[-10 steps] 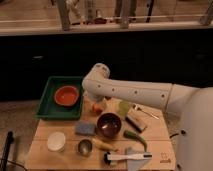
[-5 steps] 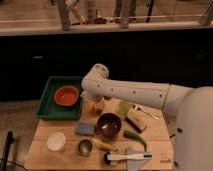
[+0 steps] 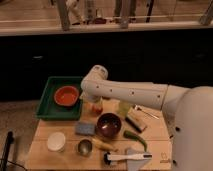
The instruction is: Place apple in paper cup
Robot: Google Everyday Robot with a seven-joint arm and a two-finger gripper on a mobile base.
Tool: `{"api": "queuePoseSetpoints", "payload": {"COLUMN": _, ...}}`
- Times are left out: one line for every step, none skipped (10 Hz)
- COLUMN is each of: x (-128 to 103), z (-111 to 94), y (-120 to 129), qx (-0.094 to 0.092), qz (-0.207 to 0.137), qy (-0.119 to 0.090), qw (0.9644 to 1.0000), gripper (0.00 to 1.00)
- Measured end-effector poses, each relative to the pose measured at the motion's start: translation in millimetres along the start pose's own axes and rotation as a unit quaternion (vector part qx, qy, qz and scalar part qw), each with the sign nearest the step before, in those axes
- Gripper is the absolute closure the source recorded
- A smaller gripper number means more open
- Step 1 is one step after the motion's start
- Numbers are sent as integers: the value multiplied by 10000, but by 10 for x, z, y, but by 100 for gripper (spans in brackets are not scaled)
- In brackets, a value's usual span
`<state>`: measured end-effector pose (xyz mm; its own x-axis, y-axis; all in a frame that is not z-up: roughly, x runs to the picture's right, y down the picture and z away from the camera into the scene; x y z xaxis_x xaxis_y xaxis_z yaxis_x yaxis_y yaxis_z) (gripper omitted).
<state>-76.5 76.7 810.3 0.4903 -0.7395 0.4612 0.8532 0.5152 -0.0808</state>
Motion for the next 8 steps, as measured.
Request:
{"api": "queuePoseSetpoints", "payload": {"x": 47, "z": 27, "y": 65, "qx": -4, "qz": 90, "qy": -72, "qw": 9999, "gripper": 20}}
{"api": "queuePoseSetpoints", "payload": {"x": 96, "z": 48, "y": 133, "qx": -17, "qz": 149, "qy": -137, "qw": 9998, "gripper": 20}}
{"api": "queuePoseSetpoints", "payload": {"x": 117, "z": 86, "y": 166, "qx": -29, "qz": 191, "qy": -217, "qw": 9996, "gripper": 20}}
{"api": "queuePoseSetpoints", "payload": {"x": 134, "z": 137, "y": 170, "qx": -38, "qz": 218, "qy": -309, "qw": 9993, "gripper": 20}}
{"api": "queuePoseSetpoints", "payload": {"x": 143, "z": 182, "y": 180, "qx": -58, "qz": 235, "qy": -382, "qw": 9990, "gripper": 20}}
{"api": "queuePoseSetpoints", "payload": {"x": 158, "z": 224, "y": 201, "qx": -80, "qz": 256, "qy": -447, "qw": 9986, "gripper": 20}}
{"api": "queuePoseSetpoints", "payload": {"x": 176, "z": 256, "y": 214, "qx": -99, "qz": 266, "qy": -496, "qw": 9984, "gripper": 20}}
{"api": "queuePoseSetpoints", "payload": {"x": 184, "z": 294, "y": 208, "qx": -122, "qz": 260, "qy": -553, "qw": 9981, "gripper": 20}}
